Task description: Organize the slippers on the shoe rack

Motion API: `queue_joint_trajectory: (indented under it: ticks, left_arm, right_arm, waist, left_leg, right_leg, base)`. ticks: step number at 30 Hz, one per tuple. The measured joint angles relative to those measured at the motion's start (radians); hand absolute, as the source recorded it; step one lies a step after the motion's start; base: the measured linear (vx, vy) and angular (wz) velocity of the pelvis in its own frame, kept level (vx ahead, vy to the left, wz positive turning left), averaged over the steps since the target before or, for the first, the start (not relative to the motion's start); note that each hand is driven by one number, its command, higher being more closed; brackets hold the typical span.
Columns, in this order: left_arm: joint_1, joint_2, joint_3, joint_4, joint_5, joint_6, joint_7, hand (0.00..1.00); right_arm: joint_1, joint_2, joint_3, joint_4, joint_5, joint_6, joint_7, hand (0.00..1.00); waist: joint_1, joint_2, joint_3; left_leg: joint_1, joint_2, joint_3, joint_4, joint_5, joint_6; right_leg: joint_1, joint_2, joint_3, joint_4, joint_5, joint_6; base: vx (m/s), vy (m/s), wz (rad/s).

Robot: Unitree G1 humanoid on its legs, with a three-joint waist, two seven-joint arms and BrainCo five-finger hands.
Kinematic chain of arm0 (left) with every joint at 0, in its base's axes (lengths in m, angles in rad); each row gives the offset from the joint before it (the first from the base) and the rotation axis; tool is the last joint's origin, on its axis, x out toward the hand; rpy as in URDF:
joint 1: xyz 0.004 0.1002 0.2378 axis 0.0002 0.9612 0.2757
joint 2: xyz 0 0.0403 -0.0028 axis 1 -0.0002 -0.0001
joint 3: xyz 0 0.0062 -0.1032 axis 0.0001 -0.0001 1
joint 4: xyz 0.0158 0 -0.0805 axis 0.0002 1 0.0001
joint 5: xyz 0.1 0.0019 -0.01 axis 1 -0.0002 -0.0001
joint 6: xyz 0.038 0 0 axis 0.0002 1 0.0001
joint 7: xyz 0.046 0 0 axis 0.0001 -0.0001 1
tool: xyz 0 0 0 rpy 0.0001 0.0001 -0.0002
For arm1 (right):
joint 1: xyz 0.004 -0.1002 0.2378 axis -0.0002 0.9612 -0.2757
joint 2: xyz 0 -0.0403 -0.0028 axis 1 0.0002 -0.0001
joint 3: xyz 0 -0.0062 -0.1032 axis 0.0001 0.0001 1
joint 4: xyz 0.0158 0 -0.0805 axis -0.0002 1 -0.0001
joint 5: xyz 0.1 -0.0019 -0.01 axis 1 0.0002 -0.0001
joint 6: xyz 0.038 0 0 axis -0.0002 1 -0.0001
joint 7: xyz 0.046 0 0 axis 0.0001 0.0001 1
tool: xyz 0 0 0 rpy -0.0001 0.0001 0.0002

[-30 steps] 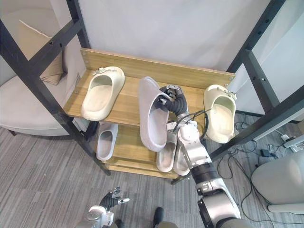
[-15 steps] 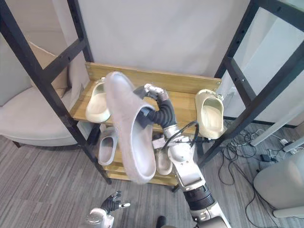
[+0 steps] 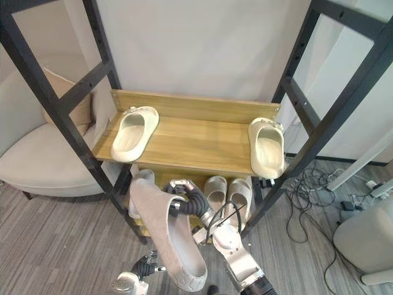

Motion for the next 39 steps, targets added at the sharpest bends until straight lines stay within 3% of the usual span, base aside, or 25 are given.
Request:
queue_joint_trajectory:
  ticks: [1,5,7,10,14,20,23,31,39]
  left_arm:
    - [-0.028,0.011,-0.001,-0.014,-0.007,0.000,0.000,0.00]
    - [-0.066,0.039,-0.001,-0.038,-0.065,-0.016,0.004,0.00]
    - [-0.072,0.066,0.002,-0.086,-0.109,-0.051,0.039,0.00]
    - [-0.086,0.075,0.026,-0.123,-0.144,-0.066,0.060,0.00]
    - [-0.136,0.074,0.073,-0.200,-0.192,-0.083,0.074,0.00]
    - [-0.153,0.074,0.141,-0.319,-0.235,-0.093,0.099,0.00]
    - [-0.166,0.065,0.156,-0.369,-0.237,-0.093,0.102,0.00]
    - [-0.168,0.057,0.160,-0.405,-0.244,-0.092,0.110,0.00]
    - [-0.178,0.041,0.159,-0.405,-0.253,-0.088,0.115,0.00]
  right_arm:
    - [-0.072,-0.013,0.000,0.053,-0.001,0.008,-0.009,1.00]
    - [-0.211,-0.052,-0.001,0.114,-0.042,0.020,-0.043,1.00]
    - [-0.273,-0.086,-0.009,0.123,-0.082,0.020,-0.083,1.00]
    - [-0.313,-0.107,-0.056,0.124,-0.118,0.020,-0.126,1.00]
    - [-0.454,-0.138,-0.124,0.124,-0.149,0.018,-0.209,1.00]
    - [-0.583,-0.158,-0.168,0.124,-0.198,0.019,-0.318,1.00]
    - [-0.628,-0.155,-0.204,0.135,-0.261,0.032,-0.386,1.00]
    - [-0.756,-0.150,-0.305,0.274,-0.352,0.099,-0.504,1.00]
    - [-0.873,-0.151,-0.347,0.435,-0.353,0.135,-0.557,1.00]
  waist:
    - [-0.004,0.014,0.053]
    - [-0.004,0.040,0.132]
    - [-0.005,0.044,0.168]
    - [-0.006,0.045,0.173]
    - [-0.009,0.039,0.231]
    - [0.017,0.038,0.252]
    - [0.030,0.037,0.253]
    - [0.050,0.038,0.251]
    - [0.074,0.037,0.224]
  left_leg:
    - [-0.094,0.002,-0.004,0.123,-0.051,0.002]
    - [-0.265,0.018,-0.008,0.335,-0.139,0.007]
    - [-0.363,0.020,-0.017,0.459,-0.181,0.005]
    - [-0.477,0.023,-0.029,0.592,-0.219,0.003]
    - [-0.654,0.036,-0.034,0.769,-0.260,0.012]
    - [-0.889,0.050,-0.047,0.968,-0.309,0.020]
    - [-0.960,0.050,-0.055,1.002,-0.311,0.019]
    - [-1.001,0.048,-0.061,1.012,-0.310,0.015]
    - [-1.040,0.042,-0.083,1.018,-0.304,0.003]
  right_leg:
    - [-0.097,-0.016,0.001,0.130,-0.052,-0.004]
    - [-0.266,-0.038,0.004,0.328,-0.138,-0.002]
    - [-0.364,-0.057,0.008,0.456,-0.183,-0.014]
    - [-0.475,-0.080,0.005,0.588,-0.223,-0.028]
    - [-0.636,-0.112,0.000,0.755,-0.271,-0.038]
    - [-0.863,-0.135,0.011,0.940,-0.322,-0.039]
    - [-0.928,-0.141,0.009,0.973,-0.325,-0.044]
    - [-0.956,-0.173,-0.015,1.008,-0.350,-0.067]
    - [-0.964,-0.197,-0.051,1.024,-0.375,-0.078]
  base:
    - [-0.16,-0.045,0.14]
    - [-0.19,-0.044,0.05]
    - [-0.12,-0.026,0.06]
    - [-0.06,-0.020,0.22]
    - [-0.08,0.001,0.24]
    - [-0.07,0.060,0.06]
    - [0.00,0.034,0.05]
    - [0.06,-0.029,0.14]
    - [0.05,-0.053,0.17]
